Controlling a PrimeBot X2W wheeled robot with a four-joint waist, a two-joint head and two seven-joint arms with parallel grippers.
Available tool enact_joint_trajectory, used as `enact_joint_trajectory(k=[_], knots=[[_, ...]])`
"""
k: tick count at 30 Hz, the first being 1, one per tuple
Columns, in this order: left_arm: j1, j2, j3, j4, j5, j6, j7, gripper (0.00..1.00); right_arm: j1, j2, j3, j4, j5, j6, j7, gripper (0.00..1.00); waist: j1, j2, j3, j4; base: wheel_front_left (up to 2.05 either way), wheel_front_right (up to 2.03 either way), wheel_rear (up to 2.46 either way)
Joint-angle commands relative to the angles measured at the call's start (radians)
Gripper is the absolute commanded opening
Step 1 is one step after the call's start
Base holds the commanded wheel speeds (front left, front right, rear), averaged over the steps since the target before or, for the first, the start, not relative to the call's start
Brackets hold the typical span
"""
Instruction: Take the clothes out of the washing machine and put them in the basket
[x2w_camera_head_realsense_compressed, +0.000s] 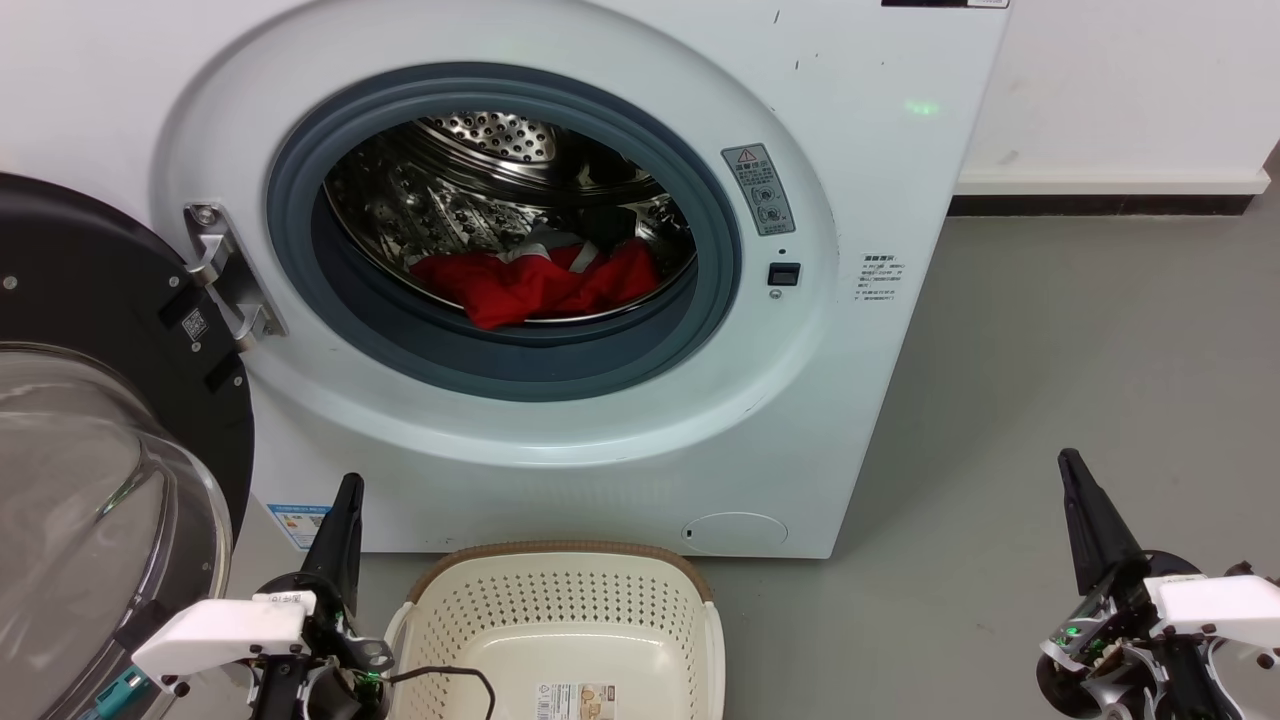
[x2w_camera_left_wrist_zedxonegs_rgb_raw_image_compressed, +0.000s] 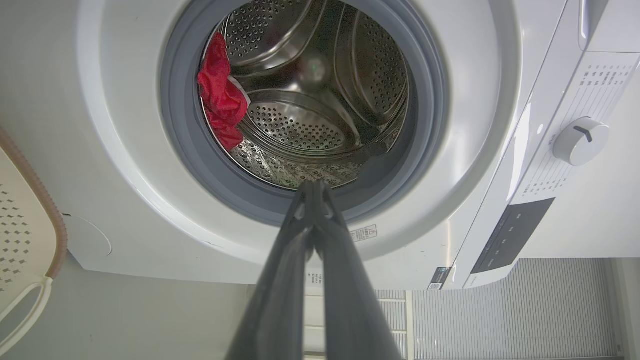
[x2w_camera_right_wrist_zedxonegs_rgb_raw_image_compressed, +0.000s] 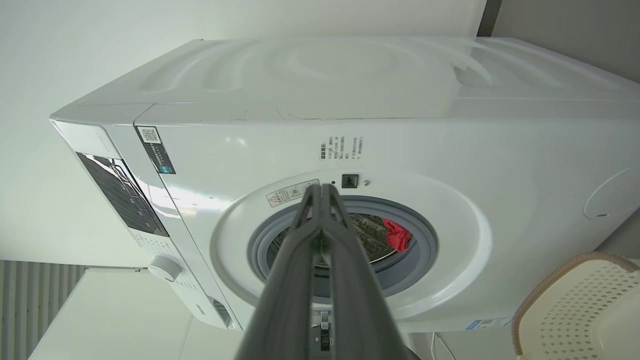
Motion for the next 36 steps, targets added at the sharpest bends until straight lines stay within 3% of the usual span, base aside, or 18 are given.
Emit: enact_joint_trajectory(k=[1, 19, 20, 30, 36], knots=[[-0.005, -0.001, 0.002, 0.0, -0.002, -0.004, 0.002, 0.0, -0.013, 0.003, 0.001, 0.001, -0.004, 0.0, 0.0, 0.0, 0.0, -0.0001, 0.0, 0.0, 0.0, 0.0, 0.0], [-0.005, -0.001, 0.002, 0.0, -0.002, -0.004, 0.002, 0.0, -0.013, 0.003, 0.001, 0.001, -0.004, 0.0, 0.0, 0.0, 0.0, -0.0001, 0.0, 0.0, 0.0, 0.0, 0.0], [0.001, 0.0, -0.001, 0.003, 0.0, 0.0, 0.0, 1.0, 0.002, 0.0, 0.0, 0.002, 0.0, 0.0, 0.0, 1.0, 0.0, -0.0001, 0.0, 0.0, 0.0, 0.0, 0.0], [-0.012, 0.002, -0.049, -0.009, 0.035, 0.0, -0.049, 1.0, 0.016, 0.0, 0.01, -0.016, -0.026, 0.0, -0.049, 1.0, 0.0, -0.0001, 0.002, 0.0, 0.0, 0.0, 0.0], [-0.023, 0.005, -0.059, -0.027, 0.118, 0.0, -0.077, 1.0, 0.022, 0.0, 0.018, -0.044, -0.112, 0.0, -0.077, 1.0, 0.0, -0.0001, 0.003, 0.001, 0.0, 0.0, 0.0]])
